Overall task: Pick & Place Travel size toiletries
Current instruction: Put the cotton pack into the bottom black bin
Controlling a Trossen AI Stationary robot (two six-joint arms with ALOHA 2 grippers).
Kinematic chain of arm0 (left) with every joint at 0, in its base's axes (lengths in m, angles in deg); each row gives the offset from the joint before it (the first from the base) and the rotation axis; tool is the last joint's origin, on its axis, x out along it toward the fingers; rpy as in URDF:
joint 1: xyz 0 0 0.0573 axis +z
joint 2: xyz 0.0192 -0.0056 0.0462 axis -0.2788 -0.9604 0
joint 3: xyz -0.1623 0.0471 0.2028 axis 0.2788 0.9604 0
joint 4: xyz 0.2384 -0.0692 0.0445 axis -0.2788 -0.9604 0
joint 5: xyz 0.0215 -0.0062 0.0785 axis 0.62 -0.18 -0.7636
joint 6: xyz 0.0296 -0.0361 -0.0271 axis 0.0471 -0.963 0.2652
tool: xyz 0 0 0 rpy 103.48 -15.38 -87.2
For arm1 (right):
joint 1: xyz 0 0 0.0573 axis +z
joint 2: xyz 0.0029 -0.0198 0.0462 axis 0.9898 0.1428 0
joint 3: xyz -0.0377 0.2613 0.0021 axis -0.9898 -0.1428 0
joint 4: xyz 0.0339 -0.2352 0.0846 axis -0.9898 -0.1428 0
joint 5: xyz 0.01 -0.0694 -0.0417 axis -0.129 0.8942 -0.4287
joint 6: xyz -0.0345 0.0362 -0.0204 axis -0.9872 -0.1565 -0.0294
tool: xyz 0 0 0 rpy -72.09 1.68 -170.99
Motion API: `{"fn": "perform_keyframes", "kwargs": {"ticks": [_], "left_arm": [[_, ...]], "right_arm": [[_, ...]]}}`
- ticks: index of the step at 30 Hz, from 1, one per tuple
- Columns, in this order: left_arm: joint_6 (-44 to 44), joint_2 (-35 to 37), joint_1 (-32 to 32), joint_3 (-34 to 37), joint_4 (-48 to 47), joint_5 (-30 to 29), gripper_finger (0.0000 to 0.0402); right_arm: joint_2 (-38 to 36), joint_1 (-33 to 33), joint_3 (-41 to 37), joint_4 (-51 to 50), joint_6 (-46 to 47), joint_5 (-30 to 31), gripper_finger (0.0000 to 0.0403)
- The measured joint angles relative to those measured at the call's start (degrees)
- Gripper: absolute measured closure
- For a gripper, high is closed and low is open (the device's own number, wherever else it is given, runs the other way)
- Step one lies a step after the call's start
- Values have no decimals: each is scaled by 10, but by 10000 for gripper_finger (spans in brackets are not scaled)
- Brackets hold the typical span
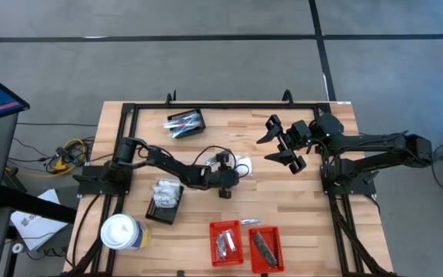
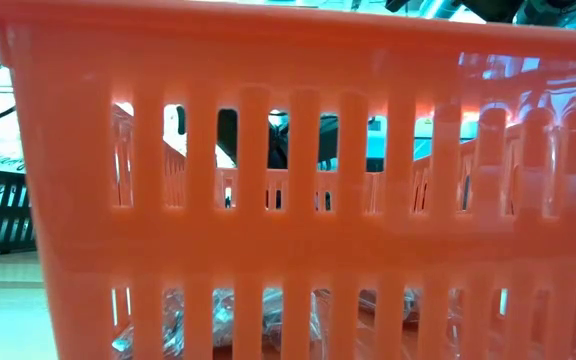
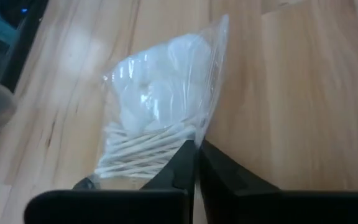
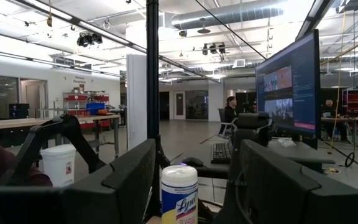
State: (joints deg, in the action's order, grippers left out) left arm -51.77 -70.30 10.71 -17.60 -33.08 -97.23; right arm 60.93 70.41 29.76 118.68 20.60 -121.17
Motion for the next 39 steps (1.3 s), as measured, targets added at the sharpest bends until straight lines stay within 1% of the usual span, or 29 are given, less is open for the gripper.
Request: {"fn": "perform_keyframes", "kwargs": {"ticks": [3,5,7,9,12,14,17,20,24,26,28,32,39], "left_arm": [[3,3,-7,0,-1,-40,396],[12,14,-14,3,-21,-66,399],[15,35,-20,3,-38,-71,399],[4,77,-26,3,-59,-71,400],[-45,147,-33,1,-123,-57,400],[-94,203,-34,2,-172,-12,401],[-170,299,-25,1,-250,87,401],[-226,382,-14,1,-343,183,401],[-280,473,-9,4,-437,290,401],[-281,508,-19,17,-472,333,401],[-284,540,-33,37,-497,360,401],[-327,592,-61,94,-511,383,401],[-413,657,-100,193,-509,384,401]], "right_arm": [[0,0,0,-2,0,0,173],[0,0,0,-3,0,0,173],[0,0,0,-7,0,0,173],[0,0,0,-11,0,0,173],[0,0,0,-11,0,0,173],[0,0,0,-11,0,0,173],[0,0,0,-11,0,0,173],[0,0,0,-11,0,0,173],[0,0,0,-11,0,0,173],[0,0,0,-11,0,0,173],[0,0,0,-11,0,0,173],[0,0,0,-11,0,0,173],[0,0,0,-11,0,0,173]]}}
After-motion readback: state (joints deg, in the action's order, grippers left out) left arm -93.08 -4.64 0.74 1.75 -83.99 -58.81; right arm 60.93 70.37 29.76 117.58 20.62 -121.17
